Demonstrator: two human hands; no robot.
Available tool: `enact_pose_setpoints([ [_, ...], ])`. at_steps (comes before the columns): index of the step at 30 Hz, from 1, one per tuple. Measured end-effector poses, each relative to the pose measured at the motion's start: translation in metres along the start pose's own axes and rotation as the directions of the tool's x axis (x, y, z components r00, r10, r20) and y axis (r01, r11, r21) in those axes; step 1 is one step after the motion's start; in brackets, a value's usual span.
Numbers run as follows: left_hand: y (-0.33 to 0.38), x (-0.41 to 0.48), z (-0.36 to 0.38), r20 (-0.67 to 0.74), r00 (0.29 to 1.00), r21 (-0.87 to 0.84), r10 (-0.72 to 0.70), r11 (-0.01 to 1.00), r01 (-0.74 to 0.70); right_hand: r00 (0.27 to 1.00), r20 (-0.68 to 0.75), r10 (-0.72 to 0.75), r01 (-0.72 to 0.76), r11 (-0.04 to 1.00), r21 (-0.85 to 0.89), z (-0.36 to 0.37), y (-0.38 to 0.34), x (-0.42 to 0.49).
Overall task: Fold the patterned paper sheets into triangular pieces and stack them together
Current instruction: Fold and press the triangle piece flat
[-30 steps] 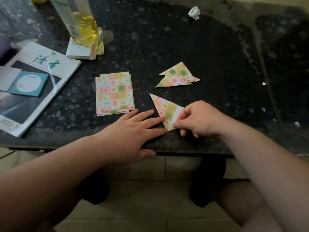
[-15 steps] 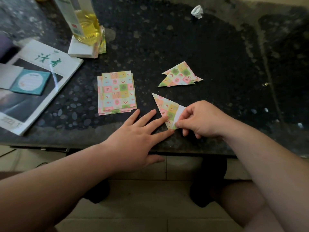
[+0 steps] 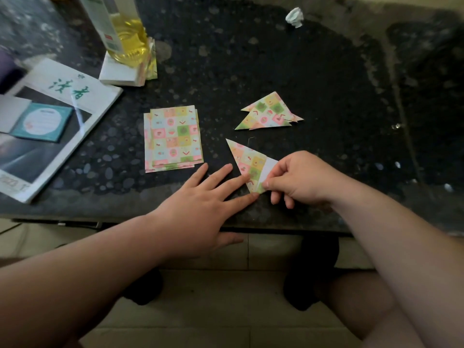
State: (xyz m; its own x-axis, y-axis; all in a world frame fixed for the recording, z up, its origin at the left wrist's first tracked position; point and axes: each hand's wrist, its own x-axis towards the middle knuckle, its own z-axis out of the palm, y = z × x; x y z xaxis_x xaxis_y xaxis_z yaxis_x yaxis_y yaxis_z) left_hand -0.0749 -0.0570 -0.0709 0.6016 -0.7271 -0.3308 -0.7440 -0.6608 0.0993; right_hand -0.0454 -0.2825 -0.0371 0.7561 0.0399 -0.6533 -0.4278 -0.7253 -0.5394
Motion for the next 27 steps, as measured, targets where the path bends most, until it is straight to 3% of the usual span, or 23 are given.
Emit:
enact_pose_setpoints([
  [12,0.0019,0.0005,-0.0007,0.014,1.000,0.019,-0.003,1.000,0.003,0.999,-0.035,0.037,-0.035,0.999,0.039,0.0039,-0.0022,0.0006],
  [20,0.0043,0.0006,-0.0046,0.022,1.000,-0.005,-0.013,1.000,0.013,0.990,0.081,0.115,-0.131,0.962,0.238,-0.0023,-0.0006,-0.0026],
  [27,0.0049,-0.0006,-0.0033,0.006,1.000,-0.019,-0.009,1.000,0.009,0.996,0.009,0.083,-0.084,0.990,0.109,0.0011,-0.0024,-0.0014],
])
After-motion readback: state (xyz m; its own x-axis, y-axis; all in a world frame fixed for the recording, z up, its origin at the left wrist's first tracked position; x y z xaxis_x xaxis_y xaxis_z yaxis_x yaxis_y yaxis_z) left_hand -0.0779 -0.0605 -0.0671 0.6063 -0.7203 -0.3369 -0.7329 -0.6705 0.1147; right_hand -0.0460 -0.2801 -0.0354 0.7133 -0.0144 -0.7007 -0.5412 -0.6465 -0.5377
